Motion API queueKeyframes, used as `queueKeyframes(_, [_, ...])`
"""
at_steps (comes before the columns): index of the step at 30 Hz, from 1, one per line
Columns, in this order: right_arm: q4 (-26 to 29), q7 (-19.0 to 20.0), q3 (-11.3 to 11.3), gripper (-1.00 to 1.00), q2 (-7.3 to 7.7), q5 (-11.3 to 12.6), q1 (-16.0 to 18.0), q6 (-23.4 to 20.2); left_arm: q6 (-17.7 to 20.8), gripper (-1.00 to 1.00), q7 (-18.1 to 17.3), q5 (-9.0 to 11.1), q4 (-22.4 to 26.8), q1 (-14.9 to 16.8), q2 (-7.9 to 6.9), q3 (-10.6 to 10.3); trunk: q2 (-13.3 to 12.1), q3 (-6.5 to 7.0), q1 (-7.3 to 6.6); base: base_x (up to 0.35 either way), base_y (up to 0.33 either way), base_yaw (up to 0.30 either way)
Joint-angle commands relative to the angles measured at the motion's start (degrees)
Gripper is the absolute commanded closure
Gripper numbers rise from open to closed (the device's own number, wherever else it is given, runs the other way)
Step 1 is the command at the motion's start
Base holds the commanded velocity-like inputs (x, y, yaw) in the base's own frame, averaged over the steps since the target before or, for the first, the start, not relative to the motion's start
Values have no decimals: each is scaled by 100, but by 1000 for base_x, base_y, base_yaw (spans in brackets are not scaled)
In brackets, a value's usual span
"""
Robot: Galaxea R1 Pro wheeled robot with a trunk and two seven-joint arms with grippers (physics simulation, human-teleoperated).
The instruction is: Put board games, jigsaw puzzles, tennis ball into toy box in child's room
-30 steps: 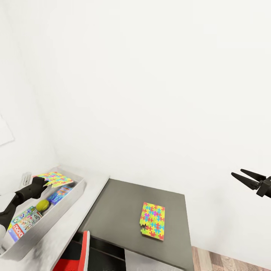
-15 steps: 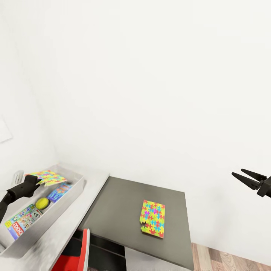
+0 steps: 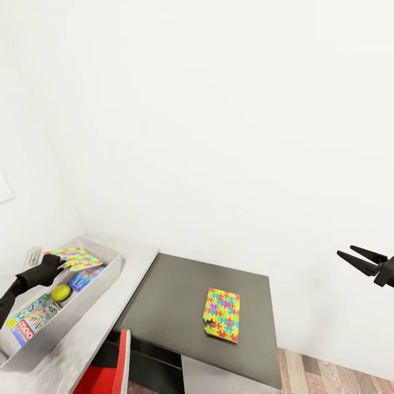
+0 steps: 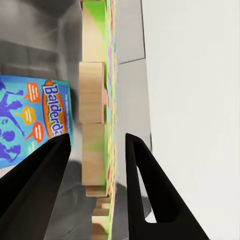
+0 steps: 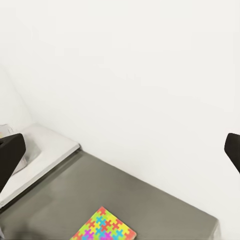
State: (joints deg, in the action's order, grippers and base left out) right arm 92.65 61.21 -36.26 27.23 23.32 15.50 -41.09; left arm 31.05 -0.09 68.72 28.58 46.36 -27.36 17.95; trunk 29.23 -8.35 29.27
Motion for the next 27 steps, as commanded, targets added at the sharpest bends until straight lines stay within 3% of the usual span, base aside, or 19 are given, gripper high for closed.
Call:
queueKeyframes(1, [-1,33,-3,-100,1,24,6,-37,38,100,-5,10,-3,6,3,30,11,-20,2,0,0,0])
queueKeyframes(9, [-1,166,25,-100,1,24,6,-29,13,100,-16,10,-10,29,15,27,11,-94,2,0,0,0])
queueKeyframes(18, [-1,171,19,-100,1,24,6,-36,-156,100,-16,10,-219,379,33,9,11,-177,2,0,0,0])
queueKeyframes(27, [-1,171,20,-100,1,24,6,-31,-177,100,-17,7,-305,460,32,6,11,-260,2,0,0,0])
